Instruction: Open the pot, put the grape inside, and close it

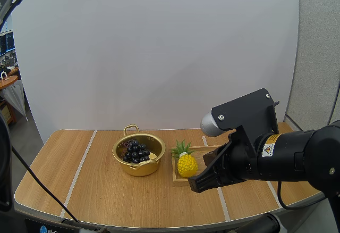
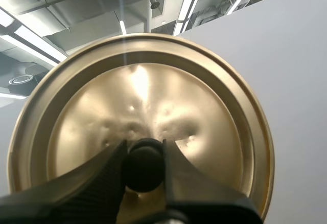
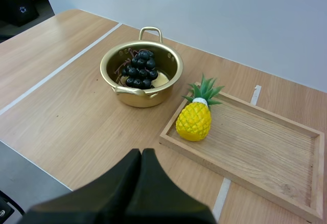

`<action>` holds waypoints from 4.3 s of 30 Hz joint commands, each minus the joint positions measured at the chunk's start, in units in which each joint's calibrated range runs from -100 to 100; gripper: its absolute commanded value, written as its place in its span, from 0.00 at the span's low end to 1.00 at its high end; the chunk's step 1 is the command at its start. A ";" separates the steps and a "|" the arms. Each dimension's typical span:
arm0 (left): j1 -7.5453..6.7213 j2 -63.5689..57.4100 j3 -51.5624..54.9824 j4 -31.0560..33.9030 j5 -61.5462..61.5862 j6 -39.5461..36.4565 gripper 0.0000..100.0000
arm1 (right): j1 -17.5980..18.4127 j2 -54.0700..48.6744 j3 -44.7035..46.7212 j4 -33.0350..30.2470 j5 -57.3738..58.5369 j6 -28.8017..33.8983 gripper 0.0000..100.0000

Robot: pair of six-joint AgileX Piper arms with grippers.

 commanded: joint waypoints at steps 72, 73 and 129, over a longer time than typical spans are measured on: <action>-0.09 30.06 43.57 -0.99 36.06 11.91 0.00 | -0.27 -0.56 0.02 0.17 3.03 -1.57 0.00; -0.09 30.54 43.57 -0.99 36.06 11.91 0.00 | -0.27 -0.56 0.02 0.17 3.03 -1.57 0.00; -0.09 34.37 43.57 0.34 51.98 9.70 1.00 | -0.27 -0.56 0.02 0.17 3.03 -1.57 0.00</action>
